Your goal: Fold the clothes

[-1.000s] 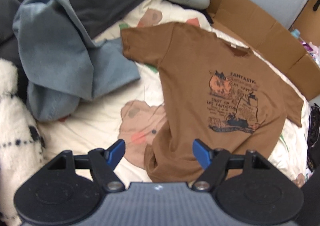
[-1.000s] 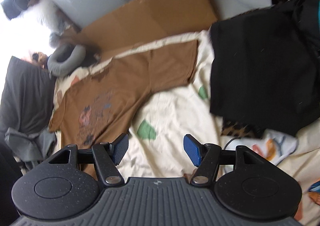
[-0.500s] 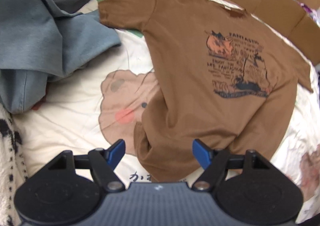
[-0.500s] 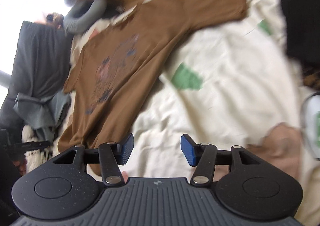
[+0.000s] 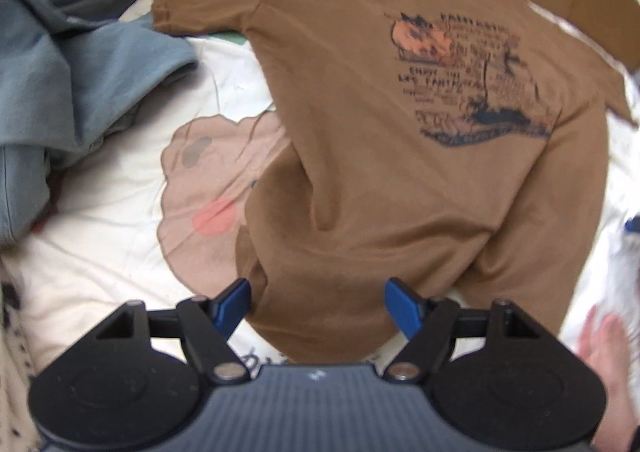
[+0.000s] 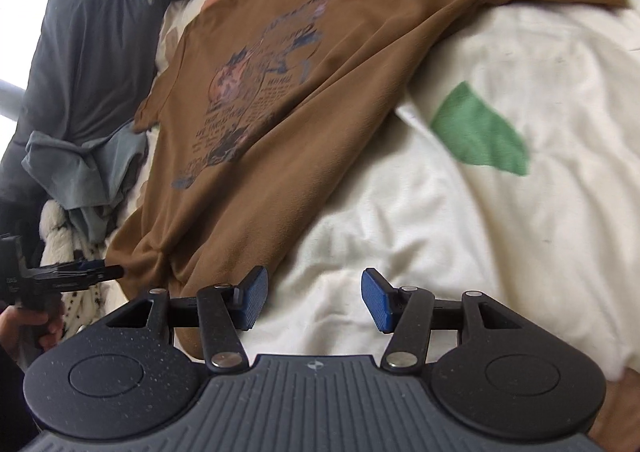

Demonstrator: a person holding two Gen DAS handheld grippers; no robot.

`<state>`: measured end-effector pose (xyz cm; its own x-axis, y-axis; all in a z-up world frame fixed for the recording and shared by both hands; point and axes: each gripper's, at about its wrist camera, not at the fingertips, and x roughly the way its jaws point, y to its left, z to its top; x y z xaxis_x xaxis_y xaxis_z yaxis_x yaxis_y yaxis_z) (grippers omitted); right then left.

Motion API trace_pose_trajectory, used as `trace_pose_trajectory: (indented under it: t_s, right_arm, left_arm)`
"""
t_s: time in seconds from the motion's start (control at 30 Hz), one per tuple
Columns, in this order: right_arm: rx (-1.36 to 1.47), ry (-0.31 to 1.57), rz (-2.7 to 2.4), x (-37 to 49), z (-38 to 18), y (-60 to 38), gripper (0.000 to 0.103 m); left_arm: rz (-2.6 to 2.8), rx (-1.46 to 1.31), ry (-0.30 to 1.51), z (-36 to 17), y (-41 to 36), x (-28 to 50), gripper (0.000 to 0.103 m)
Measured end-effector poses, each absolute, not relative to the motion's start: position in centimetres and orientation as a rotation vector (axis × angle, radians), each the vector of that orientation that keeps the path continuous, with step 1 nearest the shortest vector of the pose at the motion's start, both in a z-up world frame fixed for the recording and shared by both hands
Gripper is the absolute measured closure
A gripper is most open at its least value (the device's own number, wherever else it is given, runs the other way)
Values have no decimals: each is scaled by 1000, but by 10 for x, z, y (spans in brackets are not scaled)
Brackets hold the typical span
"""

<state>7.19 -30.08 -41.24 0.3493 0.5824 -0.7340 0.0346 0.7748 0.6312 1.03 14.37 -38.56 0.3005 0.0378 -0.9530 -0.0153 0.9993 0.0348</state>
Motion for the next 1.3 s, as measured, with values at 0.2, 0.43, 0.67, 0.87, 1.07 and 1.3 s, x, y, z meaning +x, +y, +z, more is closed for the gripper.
trace_pose_trajectory:
  t_s: [0.2,0.43,0.67,0.87,1.07,1.3]
  right_arm:
    - [655,1196,443,85,-426,-282,47]
    - [704,1226,526,104,-443,-248,47]
    - [834,1201,542,110,-454,-242,100]
    - [825,1140,540,99,-431,-255,102]
    - [770,1116,506,86,-402,-279,102]
    - [729,1081,426,67,-370,-320,102]
  left_arm:
    - [7,16,1311,-402,147,9,26]
    - [-13,27,1320,-410,149,10,38]
    - [16,-39,1258,-394,168,12,91]
    - [40,-45,1166,-364,175,21,98]
    - [51,-71,1085,-338,181,34,99]
    - [13,-91,1021,-314,175,45,99]
